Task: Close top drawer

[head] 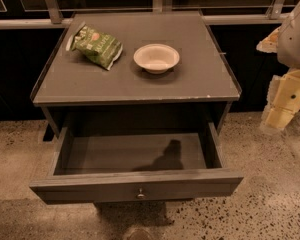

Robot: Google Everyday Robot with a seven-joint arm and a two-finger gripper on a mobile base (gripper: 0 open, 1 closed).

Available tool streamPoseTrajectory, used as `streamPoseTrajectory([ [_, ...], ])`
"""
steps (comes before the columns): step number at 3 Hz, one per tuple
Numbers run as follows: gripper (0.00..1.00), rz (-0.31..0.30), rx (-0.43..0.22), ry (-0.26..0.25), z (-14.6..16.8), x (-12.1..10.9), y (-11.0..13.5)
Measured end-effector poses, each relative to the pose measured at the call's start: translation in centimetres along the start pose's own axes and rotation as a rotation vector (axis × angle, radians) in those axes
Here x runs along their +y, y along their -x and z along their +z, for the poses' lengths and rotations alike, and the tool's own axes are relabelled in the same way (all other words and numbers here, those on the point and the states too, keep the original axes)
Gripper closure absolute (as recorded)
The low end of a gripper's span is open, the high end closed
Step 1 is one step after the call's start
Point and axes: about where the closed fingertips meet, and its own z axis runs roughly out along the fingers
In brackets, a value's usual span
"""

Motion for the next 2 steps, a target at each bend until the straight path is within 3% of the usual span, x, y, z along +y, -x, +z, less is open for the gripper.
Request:
streamPoseTrajectory([
  [1, 0.0, 0.0, 0.0, 0.0, 0.0, 0.0, 0.0],
  [2, 0.0, 0.038, -0.045, 0.0, 1.7, 0.9, -0.6],
])
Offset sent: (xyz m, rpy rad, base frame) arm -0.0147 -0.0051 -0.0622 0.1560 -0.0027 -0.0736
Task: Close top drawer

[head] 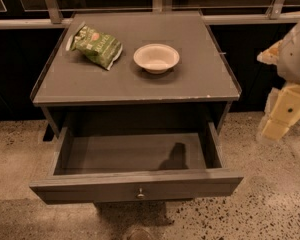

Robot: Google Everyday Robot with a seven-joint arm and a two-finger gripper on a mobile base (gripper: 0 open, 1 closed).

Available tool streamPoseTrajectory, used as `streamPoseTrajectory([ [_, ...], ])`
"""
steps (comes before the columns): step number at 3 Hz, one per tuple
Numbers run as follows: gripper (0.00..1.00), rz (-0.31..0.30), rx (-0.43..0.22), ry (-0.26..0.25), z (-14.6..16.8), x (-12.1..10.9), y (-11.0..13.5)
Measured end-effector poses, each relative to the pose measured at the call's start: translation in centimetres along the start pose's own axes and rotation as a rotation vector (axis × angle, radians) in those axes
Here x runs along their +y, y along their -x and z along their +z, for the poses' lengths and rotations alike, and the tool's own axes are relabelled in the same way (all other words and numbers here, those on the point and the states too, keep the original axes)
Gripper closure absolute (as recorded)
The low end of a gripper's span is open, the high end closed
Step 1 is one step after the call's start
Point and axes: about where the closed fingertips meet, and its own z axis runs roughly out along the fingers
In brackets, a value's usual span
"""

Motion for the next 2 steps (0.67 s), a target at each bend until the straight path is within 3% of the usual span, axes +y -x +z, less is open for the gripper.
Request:
streamPoseTrajectory([
  [2, 0.0, 0.17, -0.161, 0.034, 6.0, 4.3, -3.8],
])
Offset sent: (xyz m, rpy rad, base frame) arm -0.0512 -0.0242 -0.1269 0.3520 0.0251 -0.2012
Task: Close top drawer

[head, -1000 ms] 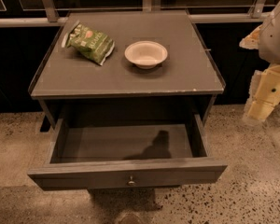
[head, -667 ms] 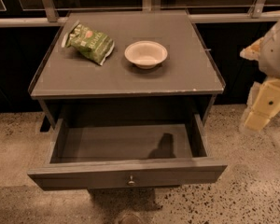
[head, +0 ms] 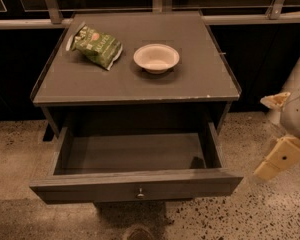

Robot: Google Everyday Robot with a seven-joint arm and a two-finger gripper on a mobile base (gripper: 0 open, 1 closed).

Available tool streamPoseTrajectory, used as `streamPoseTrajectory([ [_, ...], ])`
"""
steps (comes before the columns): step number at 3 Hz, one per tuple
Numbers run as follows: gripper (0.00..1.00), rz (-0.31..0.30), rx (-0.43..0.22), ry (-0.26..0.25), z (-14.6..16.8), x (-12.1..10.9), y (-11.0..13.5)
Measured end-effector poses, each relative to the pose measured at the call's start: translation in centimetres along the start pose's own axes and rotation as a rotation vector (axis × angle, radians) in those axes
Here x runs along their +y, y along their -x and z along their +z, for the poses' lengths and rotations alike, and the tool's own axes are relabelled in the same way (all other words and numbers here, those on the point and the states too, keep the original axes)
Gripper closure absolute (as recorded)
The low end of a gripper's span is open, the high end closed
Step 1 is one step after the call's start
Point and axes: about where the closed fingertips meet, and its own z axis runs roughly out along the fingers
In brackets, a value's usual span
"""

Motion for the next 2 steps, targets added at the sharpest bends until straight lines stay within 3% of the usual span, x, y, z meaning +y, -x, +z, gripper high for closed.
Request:
streamPoseTrajectory([
  [1, 0.0, 0.14, -0.096, 0.08, 4.61, 1.44, -4.74],
  [2, 0.0, 0.123, -0.099, 0.077, 4.65, 1.68, -4.38],
])
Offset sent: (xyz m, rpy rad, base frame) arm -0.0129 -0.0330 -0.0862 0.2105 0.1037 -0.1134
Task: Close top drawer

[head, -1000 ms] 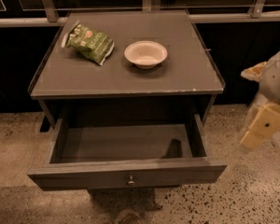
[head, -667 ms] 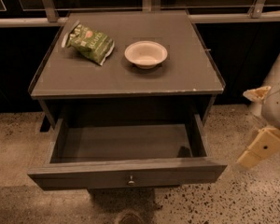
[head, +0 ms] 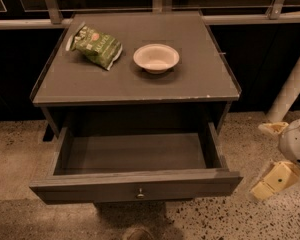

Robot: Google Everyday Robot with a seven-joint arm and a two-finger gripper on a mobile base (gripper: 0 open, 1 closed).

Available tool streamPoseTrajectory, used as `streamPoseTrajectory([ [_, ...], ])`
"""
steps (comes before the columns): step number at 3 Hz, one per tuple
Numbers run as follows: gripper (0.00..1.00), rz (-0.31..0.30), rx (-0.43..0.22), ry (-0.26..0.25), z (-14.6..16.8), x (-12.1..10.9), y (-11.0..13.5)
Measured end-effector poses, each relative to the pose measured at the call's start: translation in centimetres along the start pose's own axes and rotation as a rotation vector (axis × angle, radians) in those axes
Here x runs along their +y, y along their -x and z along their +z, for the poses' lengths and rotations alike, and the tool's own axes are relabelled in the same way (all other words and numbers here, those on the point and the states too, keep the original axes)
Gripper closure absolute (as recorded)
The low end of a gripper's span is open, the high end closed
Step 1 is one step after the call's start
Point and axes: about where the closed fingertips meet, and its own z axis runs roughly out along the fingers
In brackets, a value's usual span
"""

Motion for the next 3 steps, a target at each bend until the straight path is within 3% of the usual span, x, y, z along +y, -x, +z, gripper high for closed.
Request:
streamPoseTrajectory([
  [1, 0.0, 0.048, -0.058, 0.046, 2.7, 1.6, -2.4],
  [2, 0.0, 0.165, -0.116, 0.125, 5.8, 3.9, -5.7],
  [3, 0.19, 0.175, -0.12, 0.133, 6.0, 4.1, -5.9],
])
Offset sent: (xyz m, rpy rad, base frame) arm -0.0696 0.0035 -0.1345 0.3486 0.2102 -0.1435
